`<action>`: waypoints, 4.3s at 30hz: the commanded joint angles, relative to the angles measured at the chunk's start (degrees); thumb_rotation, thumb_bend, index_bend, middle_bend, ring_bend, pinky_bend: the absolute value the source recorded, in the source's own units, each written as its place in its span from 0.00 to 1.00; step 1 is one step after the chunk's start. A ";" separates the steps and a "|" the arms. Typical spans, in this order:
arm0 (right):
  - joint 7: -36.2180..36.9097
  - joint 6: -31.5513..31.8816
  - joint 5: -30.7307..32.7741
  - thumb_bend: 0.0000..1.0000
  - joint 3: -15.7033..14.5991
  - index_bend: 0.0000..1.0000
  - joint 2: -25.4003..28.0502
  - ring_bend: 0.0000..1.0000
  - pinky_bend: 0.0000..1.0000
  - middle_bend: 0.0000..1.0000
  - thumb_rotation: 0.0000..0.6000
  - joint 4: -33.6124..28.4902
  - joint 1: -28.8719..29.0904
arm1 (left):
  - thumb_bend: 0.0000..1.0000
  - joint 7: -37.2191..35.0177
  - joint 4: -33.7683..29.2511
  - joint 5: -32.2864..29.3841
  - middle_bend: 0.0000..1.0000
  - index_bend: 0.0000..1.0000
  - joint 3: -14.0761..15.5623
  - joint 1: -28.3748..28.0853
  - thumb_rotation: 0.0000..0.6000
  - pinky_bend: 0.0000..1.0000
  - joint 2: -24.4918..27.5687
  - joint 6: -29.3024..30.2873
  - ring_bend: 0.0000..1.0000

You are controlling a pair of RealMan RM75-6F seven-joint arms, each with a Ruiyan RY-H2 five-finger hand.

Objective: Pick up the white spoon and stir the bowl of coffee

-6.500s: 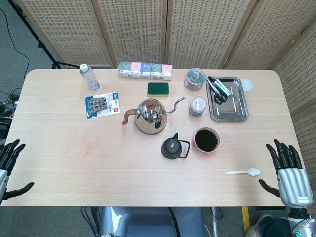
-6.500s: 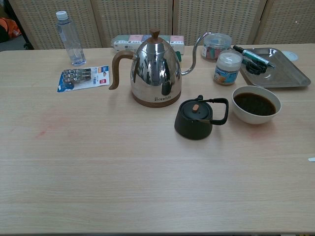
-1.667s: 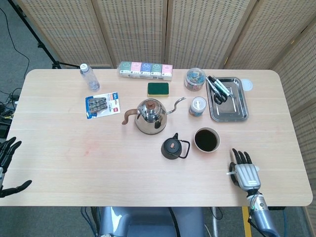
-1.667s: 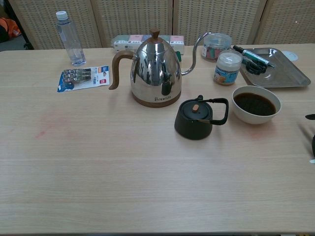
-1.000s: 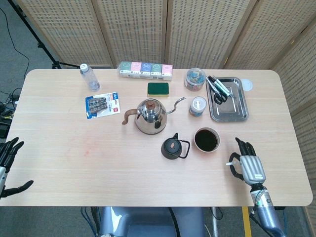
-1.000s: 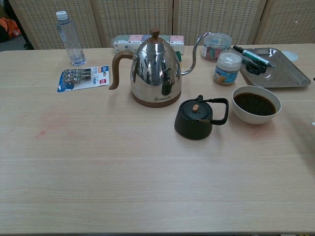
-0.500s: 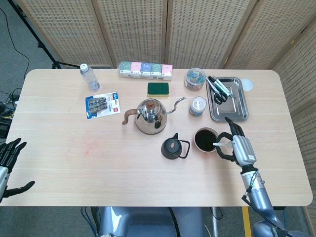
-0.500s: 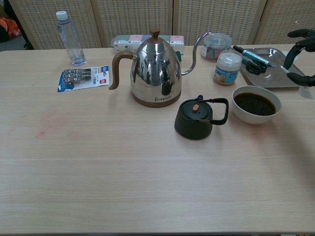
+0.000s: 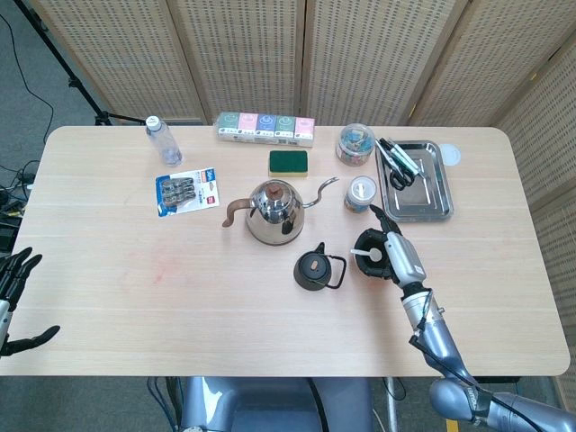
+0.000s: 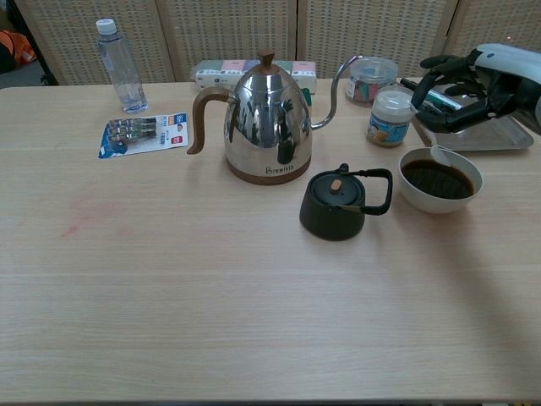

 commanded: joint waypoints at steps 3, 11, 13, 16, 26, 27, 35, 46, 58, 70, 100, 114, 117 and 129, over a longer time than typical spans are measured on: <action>-0.16 -1.09 1.23 0.54 -0.17 0.55 -1.83 0.00 0.00 0.00 1.00 2.81 1.49 | 0.00 0.20 -0.20 -0.59 0.00 0.00 -0.17 -0.23 1.00 0.00 -0.01 -0.58 0.00; 1.32 -2.89 2.11 0.54 -1.03 0.55 -4.01 0.00 0.00 0.00 1.00 8.17 2.71 | 0.00 0.65 -0.51 -2.08 0.00 0.00 -0.70 -0.70 1.00 0.00 -0.02 -1.62 0.00; 2.02 -3.28 2.17 0.54 -1.09 0.55 -4.32 0.00 0.00 0.00 1.00 9.14 2.83 | 0.00 0.77 -0.58 -2.32 0.00 0.00 -0.78 -0.77 1.00 0.00 -0.03 -1.76 0.00; 2.91 -3.78 2.20 0.54 -1.11 0.55 -4.72 0.00 0.00 0.00 1.00 10.60 3.07 | 0.00 1.02 -0.70 -2.67 0.00 0.00 -0.88 -0.88 1.00 0.00 -0.09 -2.04 0.00; 4.32 -5.55 2.83 0.54 -0.99 0.55 -6.23 0.00 0.00 0.00 1.00 15.07 4.26 | 0.00 2.05 -0.95 -3.21 0.00 0.00 -0.97 -1.05 1.00 0.00 -0.35 -2.61 0.00; 4.49 -5.71 2.90 0.54 -0.95 0.55 -6.34 0.00 0.00 0.00 1.00 15.32 4.33 | 0.00 2.09 -0.97 -3.26 0.00 0.00 -0.98 -1.07 1.00 0.00 -0.37 -2.66 0.00; 5.60 -7.28 3.20 0.54 -0.56 0.56 -7.60 0.00 0.00 0.00 1.00 18.73 5.48 | 0.00 3.21 -1.22 -4.05 0.00 0.00 -1.23 -1.45 1.00 0.00 -0.70 -3.45 0.00; 8.21 -7.19 1.00 0.54 -0.81 0.56 -7.61 0.00 0.00 0.00 1.00 23.65 5.29 | 0.00 5.16 -1.71 -5.30 0.00 0.00 -1.56 -1.96 1.00 0.00 -1.32 -4.60 0.00; 11.02 -6.27 -0.36 0.54 -2.20 0.56 -2.50 0.00 0.00 0.00 1.00 15.65 1.84 | 0.00 6.92 -2.16 -5.01 0.00 0.00 -1.34 -2.09 1.00 0.00 -1.88 -4.81 0.00; 9.30 -8.25 1.46 0.54 -1.13 0.56 -6.94 0.00 0.00 0.00 1.00 18.48 5.20 | 0.00 6.11 -1.95 -5.54 0.00 0.00 -1.61 -2.16 1.00 0.00 -1.61 -4.86 0.00; 9.06 -9.94 2.31 0.55 -2.59 0.56 2.06 0.00 0.00 0.00 1.00 9.93 2.37 | 0.00 6.91 -2.10 -5.04 0.00 0.00 -1.30 -2.25 1.00 0.00 -1.90 -4.97 0.00; 8.46 -9.01 5.01 0.55 0.35 0.56 -4.37 0.00 0.00 0.00 1.00 18.38 6.12 | 0.00 6.27 -1.93 -5.60 0.00 0.00 -1.51 -2.34 1.00 0.00 -1.67 -5.16 0.00; 9.39 -8.68 5.63 0.55 0.79 0.56 -3.41 0.00 0.00 0.00 1.00 18.49 5.33 | 0.00 6.36 -2.00 -5.58 0.00 0.00 -1.47 -2.40 1.00 0.00 -1.73 -5.28 0.00; 10.57 -7.24 2.63 0.55 -2.47 0.56 5.14 0.00 0.00 0.00 1.00 9.37 -0.20 | 0.00 7.62 -2.33 -4.11 0.00 0.00 -0.70 -2.21 1.00 0.00 -2.15 -5.00 0.00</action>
